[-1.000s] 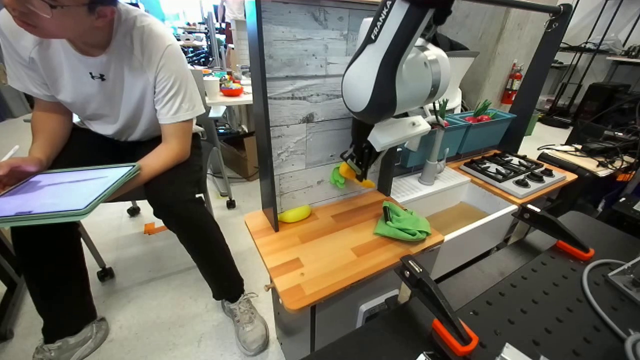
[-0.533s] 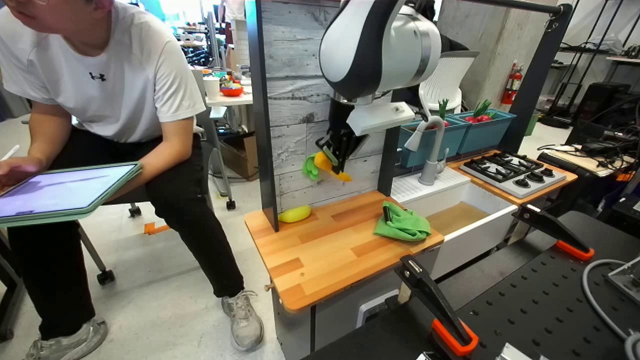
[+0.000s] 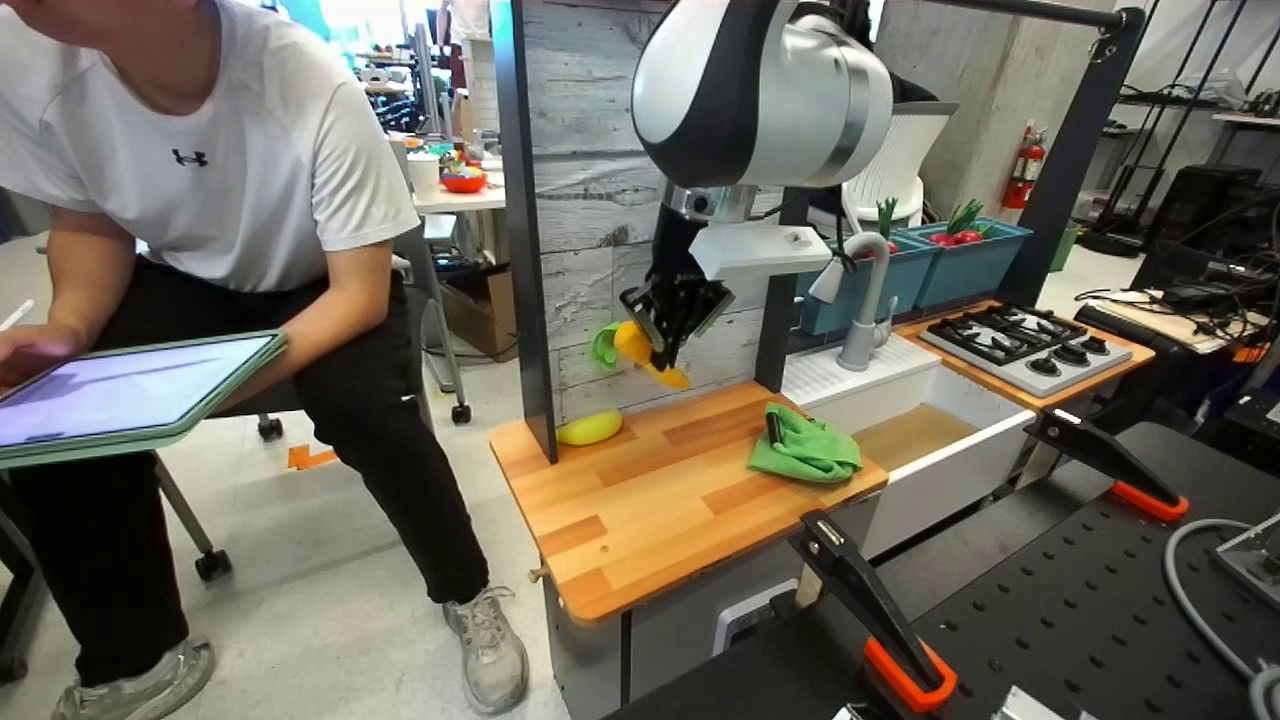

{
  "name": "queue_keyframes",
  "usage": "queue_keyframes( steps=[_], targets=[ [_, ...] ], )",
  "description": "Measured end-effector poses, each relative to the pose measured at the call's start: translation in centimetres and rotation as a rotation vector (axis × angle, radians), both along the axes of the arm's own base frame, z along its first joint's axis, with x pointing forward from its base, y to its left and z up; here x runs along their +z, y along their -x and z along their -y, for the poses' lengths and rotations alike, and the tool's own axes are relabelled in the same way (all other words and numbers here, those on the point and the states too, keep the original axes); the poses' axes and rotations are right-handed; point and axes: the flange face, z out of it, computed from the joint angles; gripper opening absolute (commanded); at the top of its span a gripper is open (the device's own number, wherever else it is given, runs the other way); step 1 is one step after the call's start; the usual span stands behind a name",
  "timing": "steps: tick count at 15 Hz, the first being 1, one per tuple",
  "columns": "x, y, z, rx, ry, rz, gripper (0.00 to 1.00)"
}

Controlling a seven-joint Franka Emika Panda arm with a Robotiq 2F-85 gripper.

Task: Move the carrot plush forward

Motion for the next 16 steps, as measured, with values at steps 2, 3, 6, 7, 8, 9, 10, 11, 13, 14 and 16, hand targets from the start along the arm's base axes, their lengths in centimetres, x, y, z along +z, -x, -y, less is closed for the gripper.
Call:
queue_keyframes(
  steps=[2, 3, 6, 7, 8, 9, 10, 11, 13, 14, 16],
  targets=[
    [0.2, 1.1, 0.4, 0.003, -0.021, 0.008, 0.02],
    [0.3, 1.7, 0.6, 0.005, -0.028, 0.011, 0.02],
    [0.3, 4.0, 0.7, 0.021, -0.039, 0.013, 0.02],
    [0.1, 4.7, 0.5, 0.027, -0.04, 0.008, 0.02],
    [-0.2, 5.5, 0.3, 0.032, -0.041, 0.004, 0.02],
    [-0.6, 6.3, 0.0, 0.038, -0.041, -0.003, 0.02],
    [-1.1, 7.1, -0.1, 0.043, -0.041, -0.014, 0.02],
    [-1.5, 7.8, -0.3, 0.048, -0.04, -0.026, 0.02],
    [-2.3, 9.0, -0.4, 0.054, -0.038, -0.051, 0.02],
    [-2.7, 9.5, -0.5, 0.055, -0.038, -0.062, 0.02],
    [-3.5, 10.3, -0.3, 0.055, -0.036, -0.085, 0.02]
  ],
)
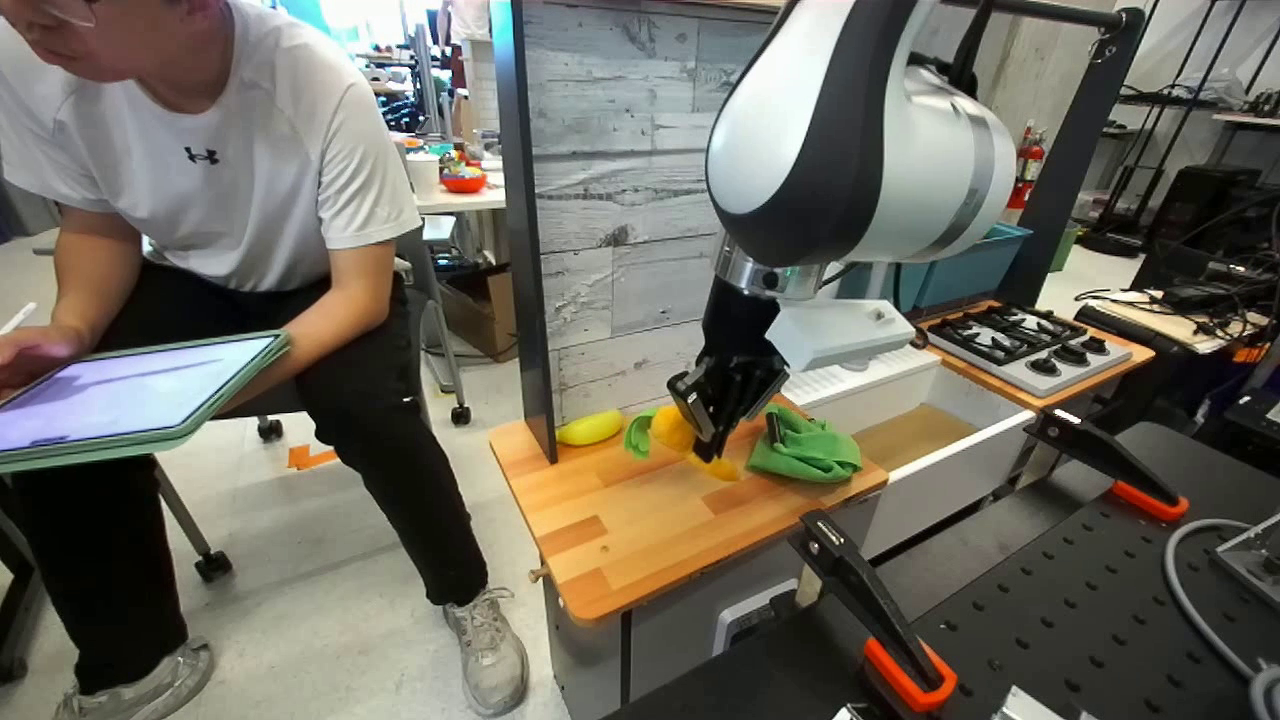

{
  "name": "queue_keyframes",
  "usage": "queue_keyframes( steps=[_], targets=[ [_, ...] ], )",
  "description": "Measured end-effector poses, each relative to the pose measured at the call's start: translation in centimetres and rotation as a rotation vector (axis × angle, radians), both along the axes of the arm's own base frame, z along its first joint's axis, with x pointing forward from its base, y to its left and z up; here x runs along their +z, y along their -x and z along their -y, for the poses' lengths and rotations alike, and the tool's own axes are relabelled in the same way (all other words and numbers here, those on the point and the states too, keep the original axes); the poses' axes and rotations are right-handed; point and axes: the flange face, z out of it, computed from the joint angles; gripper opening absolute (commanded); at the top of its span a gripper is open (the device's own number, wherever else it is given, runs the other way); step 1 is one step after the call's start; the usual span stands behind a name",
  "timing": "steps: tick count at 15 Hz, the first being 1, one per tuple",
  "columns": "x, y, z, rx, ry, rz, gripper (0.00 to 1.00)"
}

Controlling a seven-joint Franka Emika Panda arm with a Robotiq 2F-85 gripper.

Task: Move the carrot plush forward

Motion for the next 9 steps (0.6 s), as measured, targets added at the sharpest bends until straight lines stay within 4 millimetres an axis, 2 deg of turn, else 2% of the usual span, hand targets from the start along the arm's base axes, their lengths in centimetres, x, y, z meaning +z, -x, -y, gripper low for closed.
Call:
queue_keyframes(
  steps=[5, 9],
  targets=[
    [-2.8, 1.4, 0.7, -0.009, 0.008, -0.054, 0.02],
    [-4.9, 1.5, 1.1, -0.016, 0.014, -0.076, 0.02]
  ],
)
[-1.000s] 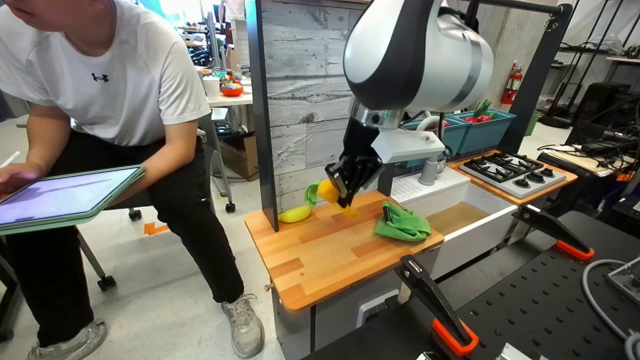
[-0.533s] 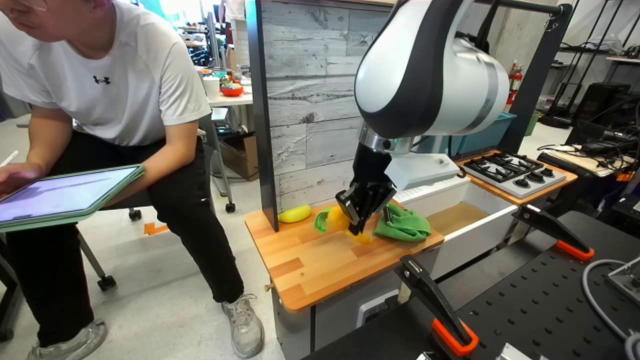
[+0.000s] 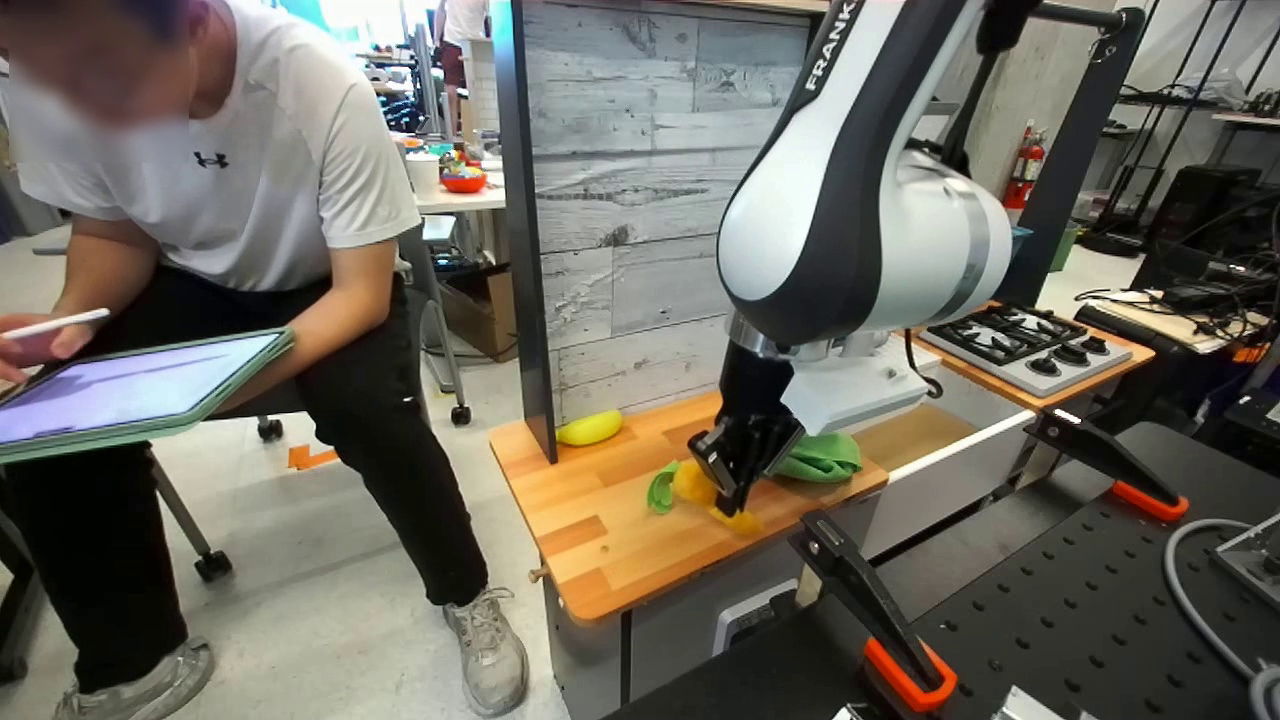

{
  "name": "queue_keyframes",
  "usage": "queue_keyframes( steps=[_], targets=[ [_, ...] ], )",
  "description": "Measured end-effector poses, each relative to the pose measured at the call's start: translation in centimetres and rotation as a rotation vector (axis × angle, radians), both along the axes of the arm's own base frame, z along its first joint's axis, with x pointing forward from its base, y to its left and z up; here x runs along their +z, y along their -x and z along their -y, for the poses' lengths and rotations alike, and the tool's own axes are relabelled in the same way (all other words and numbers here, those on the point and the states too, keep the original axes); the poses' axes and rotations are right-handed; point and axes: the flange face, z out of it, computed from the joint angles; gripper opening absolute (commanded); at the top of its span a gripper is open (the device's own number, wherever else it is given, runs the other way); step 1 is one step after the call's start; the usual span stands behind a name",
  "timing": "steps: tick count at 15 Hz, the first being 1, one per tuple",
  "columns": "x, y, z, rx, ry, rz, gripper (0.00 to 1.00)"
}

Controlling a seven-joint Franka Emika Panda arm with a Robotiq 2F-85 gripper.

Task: Move the carrot plush forward

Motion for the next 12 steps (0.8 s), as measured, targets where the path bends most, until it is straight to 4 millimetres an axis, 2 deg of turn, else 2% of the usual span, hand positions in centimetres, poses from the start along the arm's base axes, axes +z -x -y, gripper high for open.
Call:
queue_keyframes(
  steps=[2, 3, 4, 5, 12],
  targets=[
    [-0.8, -0.5, 0.1, -0.006, 0.0, 0.0, 0.02],
    [-1.1, -0.8, 0.2, -0.01, -0.001, 0.003, 0.31],
    [-1.3, -1.2, 0.3, -0.013, -0.001, 0.007, 0.32],
    [-1.4, -1.6, 0.3, -0.017, -0.002, 0.012, 0.38],
    [-1.3, -3.2, 0.8, -0.043, 0.0, 0.036, 0.88]
  ],
)
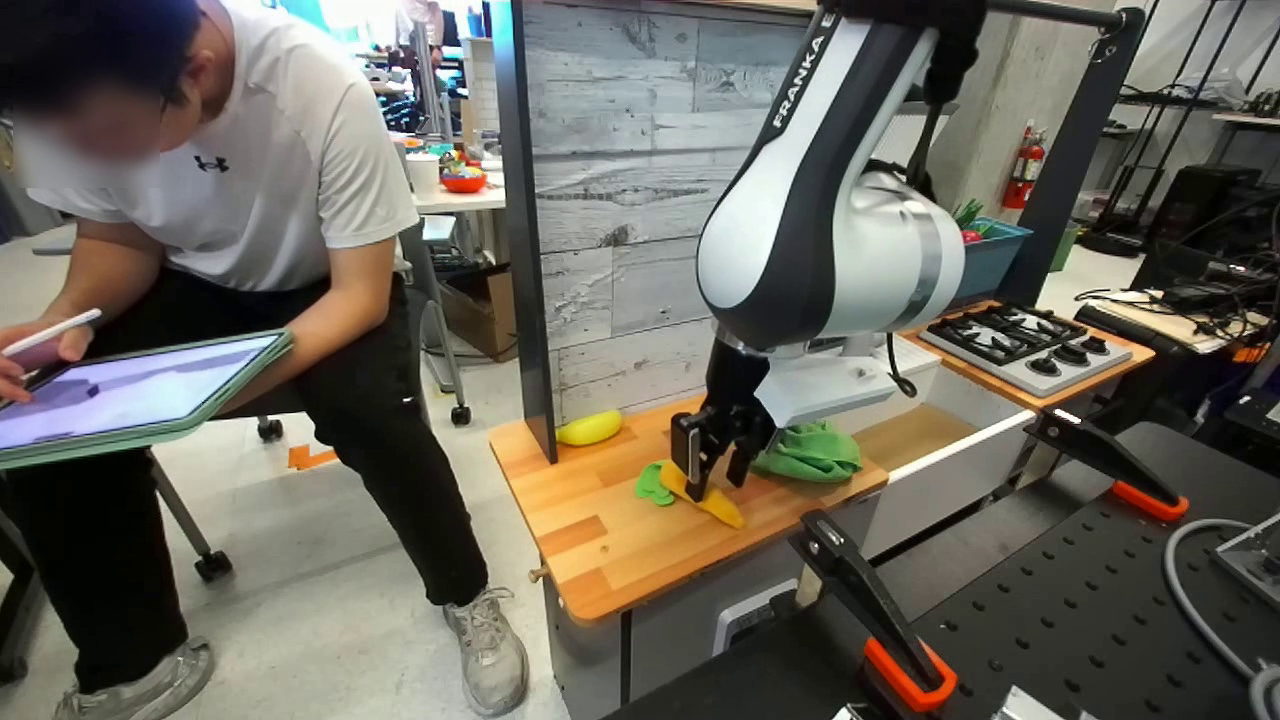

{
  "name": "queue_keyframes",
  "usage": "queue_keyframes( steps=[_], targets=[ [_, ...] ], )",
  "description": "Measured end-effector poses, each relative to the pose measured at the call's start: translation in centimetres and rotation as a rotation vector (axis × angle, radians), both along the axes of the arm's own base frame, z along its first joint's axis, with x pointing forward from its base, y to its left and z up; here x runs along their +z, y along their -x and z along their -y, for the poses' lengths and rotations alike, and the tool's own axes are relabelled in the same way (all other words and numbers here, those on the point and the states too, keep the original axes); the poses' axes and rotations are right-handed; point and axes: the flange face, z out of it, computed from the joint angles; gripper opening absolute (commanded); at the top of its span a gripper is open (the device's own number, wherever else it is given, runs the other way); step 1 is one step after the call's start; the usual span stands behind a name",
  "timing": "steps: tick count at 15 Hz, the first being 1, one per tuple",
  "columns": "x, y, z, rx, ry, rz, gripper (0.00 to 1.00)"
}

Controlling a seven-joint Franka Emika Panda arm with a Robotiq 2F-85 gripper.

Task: Move the carrot plush forward

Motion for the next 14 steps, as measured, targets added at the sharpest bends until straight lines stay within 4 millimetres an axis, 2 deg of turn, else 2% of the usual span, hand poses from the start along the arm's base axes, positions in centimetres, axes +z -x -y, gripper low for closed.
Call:
queue_keyframes(
  steps=[1, 2, 7, 9, 12, 14],
  targets=[
    [0.0, 0.0, 0.1, -0.002, 0.0, 0.001, 0.97],
    [0.0, -0.1, 0.1, -0.004, 0.0, 0.002, 1.0],
    [1.1, 0.1, 0.2, -0.003, 0.001, 0.013, 1.0],
    [2.8, 0.4, 0.1, 0.001, 0.005, 0.034, 1.0],
    [6.6, 1.5, 0.0, -0.007, 0.013, 0.089, 1.0],
    [8.1, 2.2, 0.0, -0.01, 0.018, 0.096, 1.0]
  ],
)
